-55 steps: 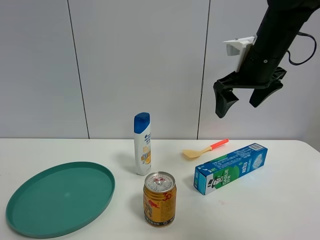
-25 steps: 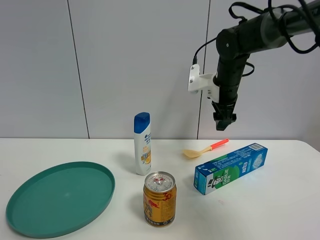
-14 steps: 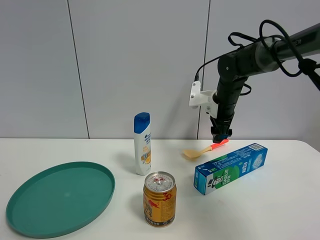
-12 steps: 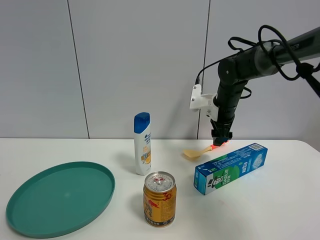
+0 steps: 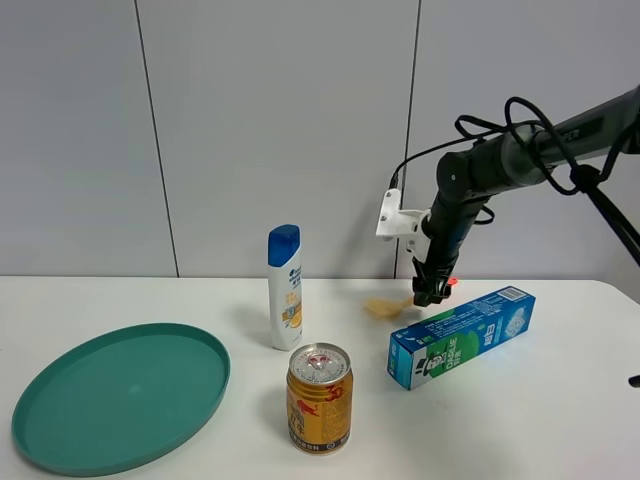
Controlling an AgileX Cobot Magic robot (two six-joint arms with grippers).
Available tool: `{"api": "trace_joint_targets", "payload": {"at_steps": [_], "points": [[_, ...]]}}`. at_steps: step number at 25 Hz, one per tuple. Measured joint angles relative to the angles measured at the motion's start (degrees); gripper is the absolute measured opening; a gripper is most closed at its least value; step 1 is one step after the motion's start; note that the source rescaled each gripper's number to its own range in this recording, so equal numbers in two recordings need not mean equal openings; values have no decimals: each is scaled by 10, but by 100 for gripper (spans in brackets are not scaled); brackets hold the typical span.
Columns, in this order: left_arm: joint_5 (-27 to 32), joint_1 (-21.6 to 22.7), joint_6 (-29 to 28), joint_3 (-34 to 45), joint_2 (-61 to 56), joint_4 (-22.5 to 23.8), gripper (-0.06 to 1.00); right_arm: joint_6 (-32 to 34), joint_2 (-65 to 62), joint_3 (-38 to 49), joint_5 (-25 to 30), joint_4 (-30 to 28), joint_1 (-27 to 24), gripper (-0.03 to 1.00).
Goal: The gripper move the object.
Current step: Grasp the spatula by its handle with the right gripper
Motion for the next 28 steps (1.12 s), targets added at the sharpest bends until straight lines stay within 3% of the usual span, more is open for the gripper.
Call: {"api": "trace_joint_targets", "payload": {"at_steps": [14, 21, 28], "points": [[0, 0, 0, 0, 0, 0, 100, 4, 9, 0, -58, 37, -10, 74], [0, 0, 0, 0, 0, 0, 100, 61, 14, 0, -56, 44, -14, 72], [0, 0, 0, 0, 0, 0, 100, 106, 22, 0, -46, 94, -14, 72]]}}
